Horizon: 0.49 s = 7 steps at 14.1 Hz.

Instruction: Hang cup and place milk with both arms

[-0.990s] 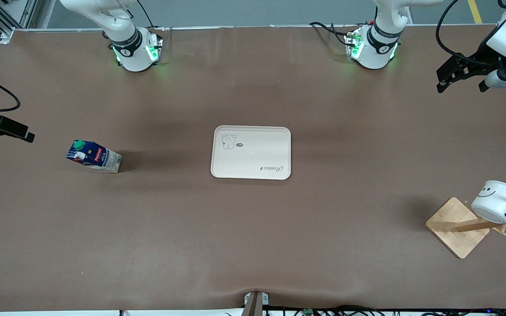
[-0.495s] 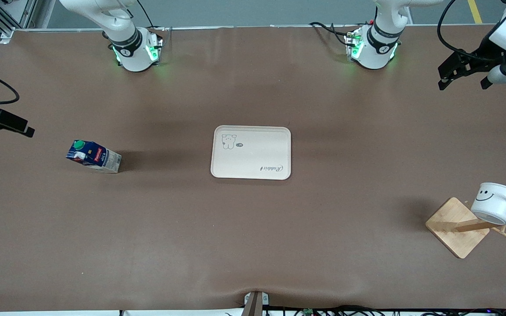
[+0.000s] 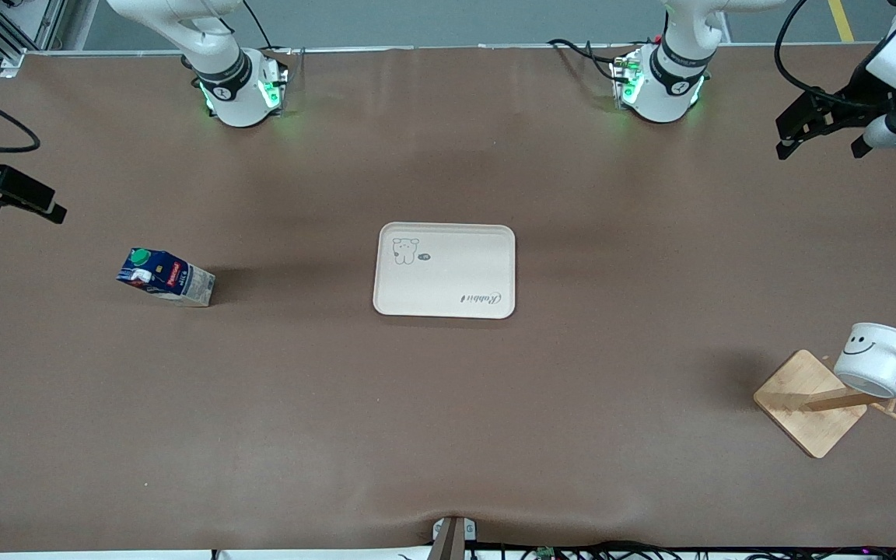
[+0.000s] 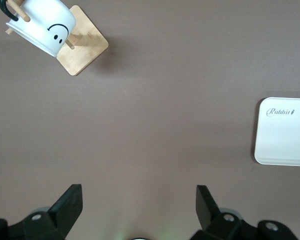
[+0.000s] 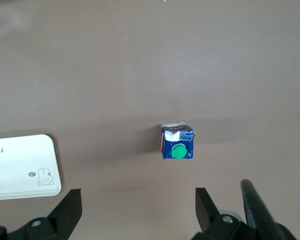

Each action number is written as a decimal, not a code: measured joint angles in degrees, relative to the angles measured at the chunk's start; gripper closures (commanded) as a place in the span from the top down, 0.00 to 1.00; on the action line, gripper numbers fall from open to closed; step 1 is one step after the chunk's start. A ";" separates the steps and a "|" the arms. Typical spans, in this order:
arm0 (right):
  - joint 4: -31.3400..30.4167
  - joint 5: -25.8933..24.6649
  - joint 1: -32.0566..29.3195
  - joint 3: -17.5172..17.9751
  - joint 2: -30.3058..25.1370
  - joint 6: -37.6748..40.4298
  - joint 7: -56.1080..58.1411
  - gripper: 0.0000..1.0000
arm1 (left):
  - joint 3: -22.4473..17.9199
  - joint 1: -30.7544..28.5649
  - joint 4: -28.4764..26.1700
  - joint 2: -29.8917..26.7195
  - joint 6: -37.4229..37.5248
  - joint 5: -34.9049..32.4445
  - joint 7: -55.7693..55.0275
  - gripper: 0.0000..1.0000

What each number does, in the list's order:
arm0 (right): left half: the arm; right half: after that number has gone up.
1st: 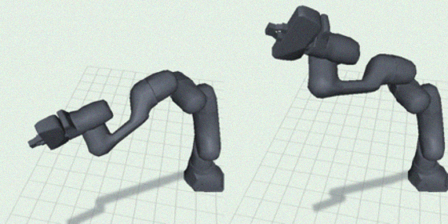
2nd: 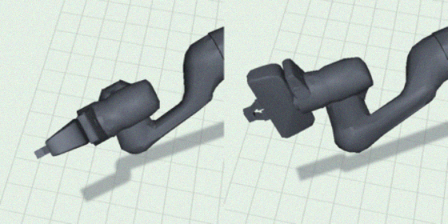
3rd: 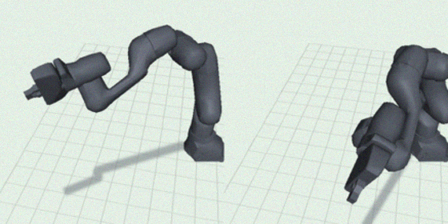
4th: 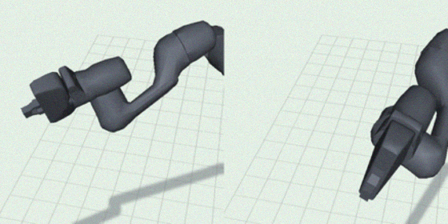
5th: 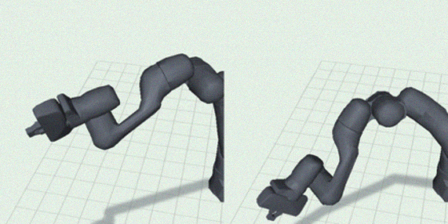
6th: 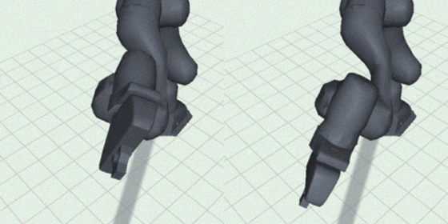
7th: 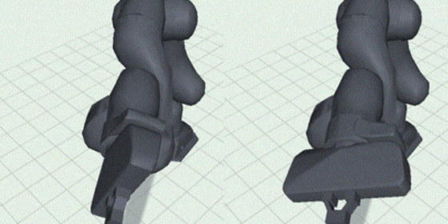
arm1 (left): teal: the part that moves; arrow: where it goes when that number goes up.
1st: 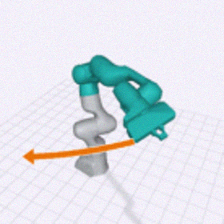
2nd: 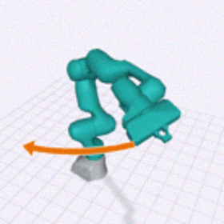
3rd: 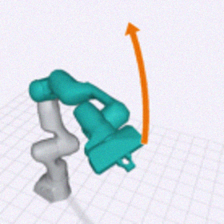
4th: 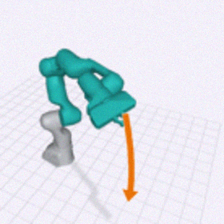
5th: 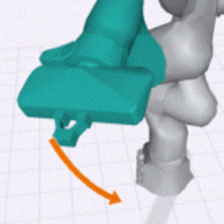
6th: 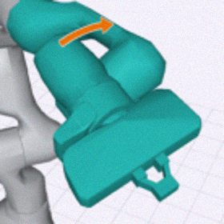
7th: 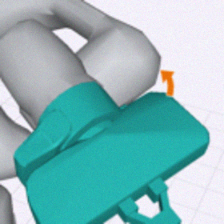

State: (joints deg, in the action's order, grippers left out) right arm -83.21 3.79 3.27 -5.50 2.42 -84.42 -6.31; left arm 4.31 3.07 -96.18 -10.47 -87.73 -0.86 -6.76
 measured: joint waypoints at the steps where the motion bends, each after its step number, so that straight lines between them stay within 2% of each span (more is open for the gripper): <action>1: -1.54 -0.18 -0.12 0.17 -0.81 -0.45 0.00 1.00 | -0.03 -0.01 0.00 0.00 0.03 0.00 0.01 1.00; 7: -6.16 -2.80 -1.26 0.63 -3.89 -3.43 7.67 1.00 | -0.19 -0.08 0.71 0.15 0.08 0.00 0.02 1.00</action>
State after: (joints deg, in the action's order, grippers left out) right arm -89.37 0.98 2.01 -4.87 -1.46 -87.85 1.36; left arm 4.12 2.99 -95.48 -10.32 -87.65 -0.87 -6.75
